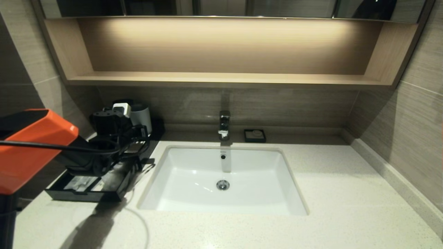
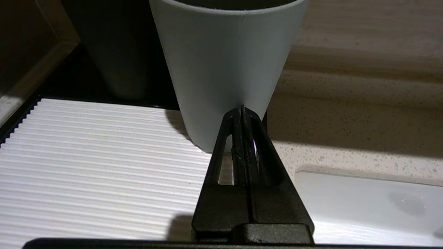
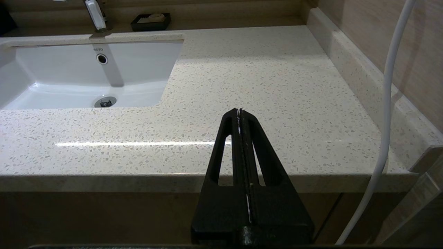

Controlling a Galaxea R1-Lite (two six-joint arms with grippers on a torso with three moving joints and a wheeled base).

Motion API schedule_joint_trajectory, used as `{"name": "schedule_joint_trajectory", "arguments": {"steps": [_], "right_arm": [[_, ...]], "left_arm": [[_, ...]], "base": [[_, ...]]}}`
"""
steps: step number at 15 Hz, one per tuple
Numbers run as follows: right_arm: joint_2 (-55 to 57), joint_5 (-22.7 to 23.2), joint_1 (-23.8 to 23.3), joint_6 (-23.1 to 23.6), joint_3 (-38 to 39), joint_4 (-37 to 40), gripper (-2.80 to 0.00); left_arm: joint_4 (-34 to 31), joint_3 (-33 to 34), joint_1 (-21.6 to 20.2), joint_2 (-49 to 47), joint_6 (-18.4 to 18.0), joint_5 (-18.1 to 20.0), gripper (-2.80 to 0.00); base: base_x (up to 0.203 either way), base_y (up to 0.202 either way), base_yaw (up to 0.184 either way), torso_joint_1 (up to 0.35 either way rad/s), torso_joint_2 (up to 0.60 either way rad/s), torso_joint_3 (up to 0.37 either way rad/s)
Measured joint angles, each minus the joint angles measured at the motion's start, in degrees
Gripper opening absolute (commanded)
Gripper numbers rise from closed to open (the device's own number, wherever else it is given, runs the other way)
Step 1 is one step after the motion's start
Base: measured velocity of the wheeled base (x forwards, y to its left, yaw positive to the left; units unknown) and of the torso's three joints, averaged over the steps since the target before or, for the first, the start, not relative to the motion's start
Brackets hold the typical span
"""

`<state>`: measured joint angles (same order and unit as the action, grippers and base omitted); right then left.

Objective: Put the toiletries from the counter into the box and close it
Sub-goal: Place the cup on the storage box

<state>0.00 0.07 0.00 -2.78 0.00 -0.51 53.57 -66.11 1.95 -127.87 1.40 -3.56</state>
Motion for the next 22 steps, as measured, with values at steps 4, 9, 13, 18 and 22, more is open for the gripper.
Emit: {"name": "schedule_joint_trajectory", "arguments": {"steps": [4, 9, 13, 18, 22], "right_arm": [[0.0, 0.0, 0.0, 0.0, 0.0, 0.0, -2.8], [0.0, 0.0, 0.0, 0.0, 0.0, 0.0, -2.8], [0.0, 0.0, 0.0, 0.0, 0.0, 0.0, -2.8], [0.0, 0.0, 0.0, 0.0, 0.0, 0.0, -2.8], [0.0, 0.0, 0.0, 0.0, 0.0, 0.0, -2.8]], "left_arm": [[-1.5, -2.8, 0.0, -1.2, -0.2, 0.0, -2.8], [-4.1, -6.7, 0.0, -2.0, -0.2, 0.1, -2.8], [-5.2, -9.0, -0.5, -2.9, -0.3, 0.1, -2.8], [-4.6, -8.5, -0.6, -3.3, -0.2, 0.1, -2.8], [-4.4, -7.9, -0.6, -3.6, -0.2, 0.1, -2.8]], "base": [[0.0, 0.0, 0.0, 0.0, 0.0, 0.0], [0.0, 0.0, 0.0, 0.0, 0.0, 0.0], [0.0, 0.0, 0.0, 0.0, 0.0, 0.0], [0.0, 0.0, 0.0, 0.0, 0.0, 0.0], [0.0, 0.0, 0.0, 0.0, 0.0, 0.0]]}}
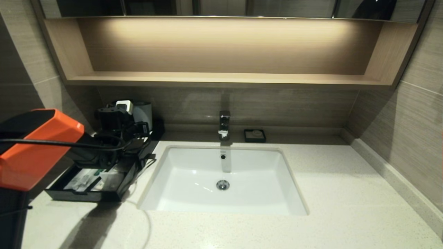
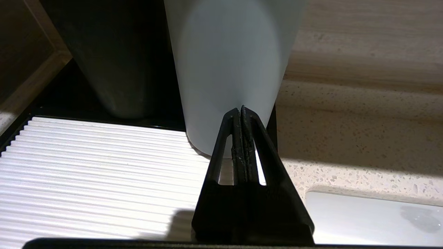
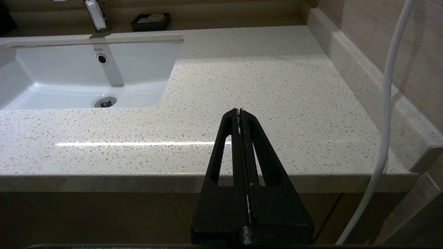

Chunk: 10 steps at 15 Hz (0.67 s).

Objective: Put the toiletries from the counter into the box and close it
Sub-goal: Place the cup on the storage box

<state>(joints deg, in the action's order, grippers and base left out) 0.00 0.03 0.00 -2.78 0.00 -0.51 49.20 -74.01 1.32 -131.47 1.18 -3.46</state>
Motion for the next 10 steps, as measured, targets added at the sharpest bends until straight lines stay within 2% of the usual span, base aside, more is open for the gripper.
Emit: {"name": "schedule_joint_trajectory", "arguments": {"steps": [10], "right_arm": [[0.0, 0.0, 0.0, 0.0, 0.0, 0.0, -2.8]], "left_arm": [[0.2, -0.7, -0.1, -1.0, 0.1, 0.1, -2.8]], "base": [[0.0, 0.0, 0.0, 0.0, 0.0, 0.0]]}}
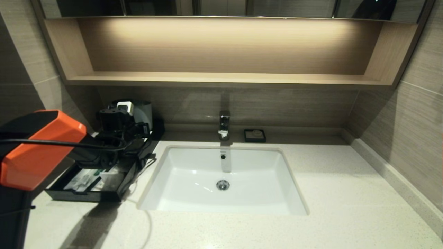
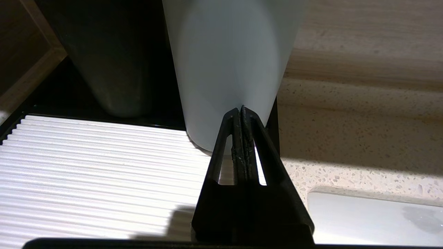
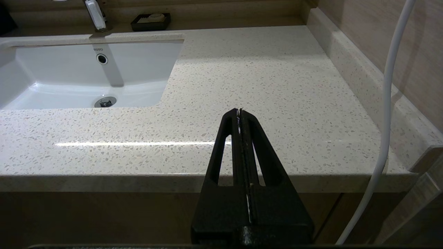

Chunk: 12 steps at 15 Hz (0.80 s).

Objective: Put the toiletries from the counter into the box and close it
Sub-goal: Place the cup on the storage box

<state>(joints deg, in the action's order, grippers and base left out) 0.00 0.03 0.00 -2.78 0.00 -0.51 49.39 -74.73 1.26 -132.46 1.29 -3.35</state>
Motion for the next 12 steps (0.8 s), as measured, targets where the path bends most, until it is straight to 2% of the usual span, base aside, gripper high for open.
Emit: {"name": "schedule_joint_trajectory", "arguments": {"steps": [12], "right_arm": [[0.0, 0.0, 0.0, 0.0, 0.0, 0.0, -2.8]], "left_arm": [[0.8, 4.3, -0.4, 2.1, 0.1, -0.1, -2.8]], "base": [[0.0, 0.0, 0.0, 0.0, 0.0, 0.0]]}}
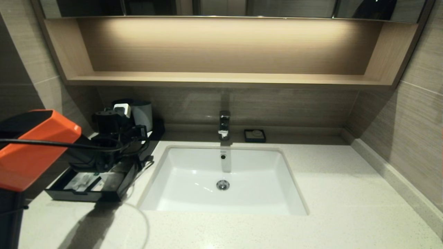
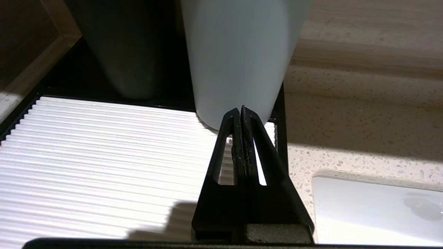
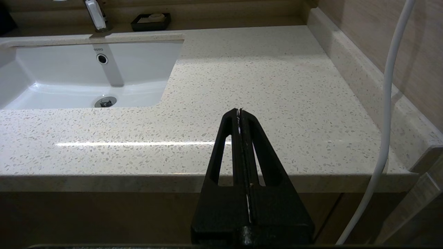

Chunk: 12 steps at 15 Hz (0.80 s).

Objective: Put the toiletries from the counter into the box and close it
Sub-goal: Place the cup on the storage box

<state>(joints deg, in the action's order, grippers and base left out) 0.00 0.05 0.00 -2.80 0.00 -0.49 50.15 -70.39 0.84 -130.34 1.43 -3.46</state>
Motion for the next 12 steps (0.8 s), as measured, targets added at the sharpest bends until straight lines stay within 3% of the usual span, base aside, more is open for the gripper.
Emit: {"name": "schedule_joint_trajectory", "arguments": {"steps": [12], "right_arm": [[0.0, 0.0, 0.0, 0.0, 0.0, 0.0, -2.8]], "left_arm": [[-0.3, -2.9, 0.0, -2.5, -0.2, 0.0, -2.8]], "base": [[0.0, 0.0, 0.0, 0.0, 0.0, 0.0]]}}
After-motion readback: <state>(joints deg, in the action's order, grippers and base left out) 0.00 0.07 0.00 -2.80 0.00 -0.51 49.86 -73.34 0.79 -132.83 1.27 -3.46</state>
